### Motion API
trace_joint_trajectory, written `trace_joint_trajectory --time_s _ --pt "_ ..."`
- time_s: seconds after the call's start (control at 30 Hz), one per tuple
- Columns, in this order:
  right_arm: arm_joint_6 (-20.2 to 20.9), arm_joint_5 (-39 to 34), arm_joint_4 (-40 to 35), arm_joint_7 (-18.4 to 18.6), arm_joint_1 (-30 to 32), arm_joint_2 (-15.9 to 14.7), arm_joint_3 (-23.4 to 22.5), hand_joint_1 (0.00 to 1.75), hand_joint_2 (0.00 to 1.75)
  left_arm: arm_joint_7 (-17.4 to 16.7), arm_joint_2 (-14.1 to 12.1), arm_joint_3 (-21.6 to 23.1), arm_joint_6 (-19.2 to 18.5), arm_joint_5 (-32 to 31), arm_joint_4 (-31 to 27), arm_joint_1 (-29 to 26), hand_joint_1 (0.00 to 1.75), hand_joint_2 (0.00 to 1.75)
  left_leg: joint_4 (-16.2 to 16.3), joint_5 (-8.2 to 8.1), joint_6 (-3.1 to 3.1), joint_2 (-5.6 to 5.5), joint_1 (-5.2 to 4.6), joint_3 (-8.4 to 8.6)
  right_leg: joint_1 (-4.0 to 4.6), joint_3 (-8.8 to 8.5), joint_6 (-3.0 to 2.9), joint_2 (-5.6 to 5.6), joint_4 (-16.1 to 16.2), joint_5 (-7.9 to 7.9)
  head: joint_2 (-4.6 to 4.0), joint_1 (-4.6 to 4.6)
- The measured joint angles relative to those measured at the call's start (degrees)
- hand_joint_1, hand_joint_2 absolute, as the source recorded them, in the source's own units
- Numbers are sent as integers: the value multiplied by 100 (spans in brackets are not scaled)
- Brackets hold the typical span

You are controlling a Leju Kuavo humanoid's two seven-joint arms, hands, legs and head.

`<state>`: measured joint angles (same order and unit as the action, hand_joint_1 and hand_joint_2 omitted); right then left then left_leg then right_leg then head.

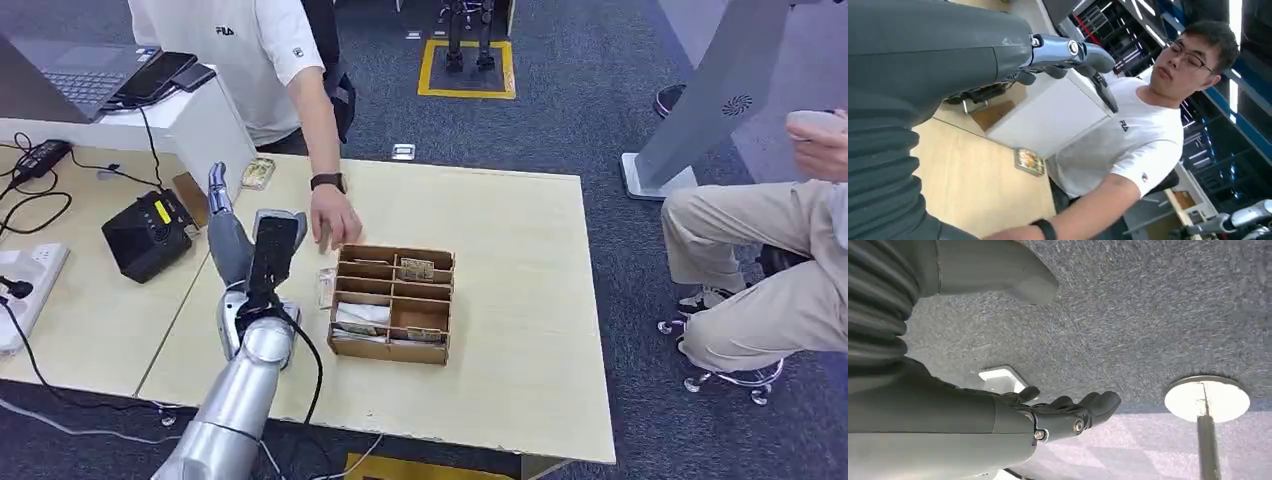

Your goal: Pass the card to the sensor for recognition and then transmit it.

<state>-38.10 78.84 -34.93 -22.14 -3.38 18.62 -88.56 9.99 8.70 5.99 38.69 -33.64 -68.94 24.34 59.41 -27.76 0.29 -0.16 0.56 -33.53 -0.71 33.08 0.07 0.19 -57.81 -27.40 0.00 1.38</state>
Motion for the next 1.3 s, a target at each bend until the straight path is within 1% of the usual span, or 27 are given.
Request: trace_joint_trajectory --time_s 0.1,0.2,0.3,0.4,0.5,0.7,0.8,0.87,0.97,1.1,1.2,1.3 --pt "2 125 0 90 -3 0 0 0 175 -134 -48 79 -37 18 114 278 0 175 0 0 0 0 0 0 0 0 0 1 0 0 0 -2" --pt "2 114 2 103 -3 0 0 0 175 -114 -94 112 -29 59 239 407 0 175 0 -1 0 2 0 0 0 1 0 4 0 0 0 -2" --pt "2 72 7 50 -4 0 0 0 175 -7 -125 118 -13 142 337 472 0 175 0 -1 0 2 0 -1 0 2 0 3 0 0 0 -2" --pt "2 204 17 81 -5 0 0 0 175 -5 -142 129 -20 221 392 493 0 175 0 -1 0 2 0 -1 0 2 0 3 0 -1 0 0" --pt "2 129 37 9 -8 0 0 0 175 113 -149 138 37 341 440 488 0 175 0 -1 0 2 0 -2 0 2 0 3 0 -1 0 0" --pt "2 116 50 66 -10 0 0 0 175 130 -192 221 85 479 444 425 0 175 0 -1 0 2 0 -3 0 2 0 3 0 -1 0 -2" --pt "2 85 50 61 -10 0 0 0 175 257 -219 225 92 571 409 316 0 175 -1 -1 0 2 0 -3 0 3 0 3 0 -1 0 -2" --pt "2 90 50 109 -10 0 0 0 175 277 -227 228 94 577 331 222 0 175 -1 -1 0 2 0 -3 0 3 0 3 0 -1 0 0" --pt "2 -18 52 109 -9 0 0 0 175 505 -232 227 98 724 177 11 0 175 -1 -2 0 2 0 -3 0 3 0 3 0 -2 0 0" --pt "2 -111 52 144 -8 0 0 0 175 682 -232 230 100 907 -192 -390 0 175 -1 -3 0 5 0 -3 0 4 -1 4 0 -3 0 0" --pt "2 -153 52 142 -7 -2 0 0 175 922 -227 234 100 1117 -457 -679 0 175 -1 -3 0 5 0 -4 0 5 -1 4 1 -3 0 0" --pt "2 -194 50 190 -7 0 0 0 175 1134 -223 236 103 1182 -727 -968 0 175 -1 -3 1 6 0 -3 0 5 -1 4 1 -3 0 0"
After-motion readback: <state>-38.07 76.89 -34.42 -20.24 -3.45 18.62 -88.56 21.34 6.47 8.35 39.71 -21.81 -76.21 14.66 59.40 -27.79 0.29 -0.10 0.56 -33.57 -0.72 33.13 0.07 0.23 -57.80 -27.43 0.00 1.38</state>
